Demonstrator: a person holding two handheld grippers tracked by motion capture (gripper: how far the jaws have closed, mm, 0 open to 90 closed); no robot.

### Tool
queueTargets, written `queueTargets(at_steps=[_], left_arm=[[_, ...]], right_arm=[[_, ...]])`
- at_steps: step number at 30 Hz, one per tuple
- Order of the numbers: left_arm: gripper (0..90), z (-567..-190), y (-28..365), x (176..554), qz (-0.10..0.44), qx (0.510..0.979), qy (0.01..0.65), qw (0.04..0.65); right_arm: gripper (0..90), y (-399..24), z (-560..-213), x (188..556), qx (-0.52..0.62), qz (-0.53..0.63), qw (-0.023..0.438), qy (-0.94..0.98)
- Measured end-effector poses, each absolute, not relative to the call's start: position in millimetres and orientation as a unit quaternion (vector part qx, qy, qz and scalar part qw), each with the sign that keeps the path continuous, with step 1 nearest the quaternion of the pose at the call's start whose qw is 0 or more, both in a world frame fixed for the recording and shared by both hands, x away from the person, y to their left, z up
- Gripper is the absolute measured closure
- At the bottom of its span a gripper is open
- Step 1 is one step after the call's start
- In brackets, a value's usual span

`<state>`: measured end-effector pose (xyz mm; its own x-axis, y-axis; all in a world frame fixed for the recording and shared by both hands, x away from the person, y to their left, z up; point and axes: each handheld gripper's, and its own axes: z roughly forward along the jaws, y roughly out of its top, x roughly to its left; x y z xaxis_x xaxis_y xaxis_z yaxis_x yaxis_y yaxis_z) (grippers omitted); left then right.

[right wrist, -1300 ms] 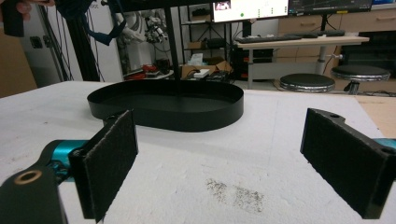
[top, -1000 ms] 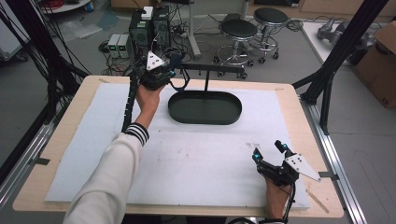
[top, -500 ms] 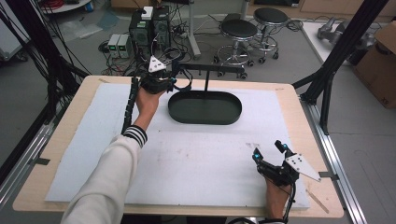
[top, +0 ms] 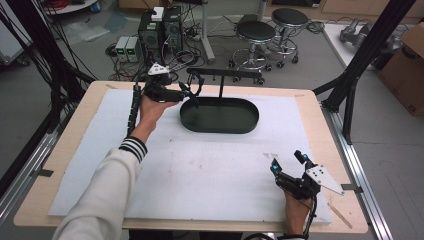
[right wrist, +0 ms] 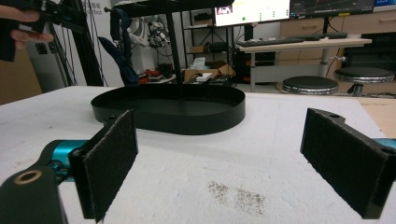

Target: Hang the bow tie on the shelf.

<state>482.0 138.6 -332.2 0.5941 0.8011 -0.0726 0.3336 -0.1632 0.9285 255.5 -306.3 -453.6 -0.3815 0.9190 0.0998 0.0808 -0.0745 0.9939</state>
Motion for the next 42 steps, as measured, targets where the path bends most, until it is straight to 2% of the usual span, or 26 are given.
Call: queueTargets(at_steps=[4,7,14,15,19,20,23,30,36,42], left_arm=[[12.6,-336.5,172.1,458.1,0.227,0.713,0.386,0.539],[12.6,-339.0,190.3,438.5,0.234,0.725,0.368,0.533],[12.7,-348.4,215.3,393.5,0.238,0.729,0.332,0.550],[12.6,-354.6,224.6,375.0,0.241,0.724,0.321,0.561],[12.7,-366.4,236.9,348.5,0.259,0.721,0.300,0.568],[12.7,-377.1,245.4,331.6,0.267,0.712,0.300,0.577],[12.7,-393.5,257.3,311.4,0.274,0.697,0.303,0.590],[12.7,-419.5,272.6,289.2,0.289,0.672,0.312,0.606],[12.7,-431.3,274.3,285.2,0.287,0.680,0.313,0.598],[12.6,-438.4,280.3,278.0,0.316,0.655,0.306,0.614]], right_arm=[[10.1,-308.0,-453.8,255.2,0.433,0.600,0.347,0.576],[10.1,-308.4,-453.9,255.3,0.431,0.601,0.348,0.576],[10.1,-307.7,-454.1,254.5,0.421,0.602,0.354,0.579],[10.1,-307.8,-454.1,254.3,0.426,0.602,0.350,0.577],[10.1,-308.0,-454.0,254.6,0.427,0.601,0.350,0.578],[10.1,-307.7,-454.0,254.7,0.427,0.600,0.352,0.578],[10.1,-307.2,-454.0,254.4,0.425,0.600,0.354,0.578],[10.1,-306.6,-453.9,254.8,0.430,0.597,0.353,0.578],[10.1,-306.7,-453.7,255.4,0.434,0.596,0.352,0.577],[10.1,-306.4,-453.7,255.2,0.433,0.594,0.352,0.580]])
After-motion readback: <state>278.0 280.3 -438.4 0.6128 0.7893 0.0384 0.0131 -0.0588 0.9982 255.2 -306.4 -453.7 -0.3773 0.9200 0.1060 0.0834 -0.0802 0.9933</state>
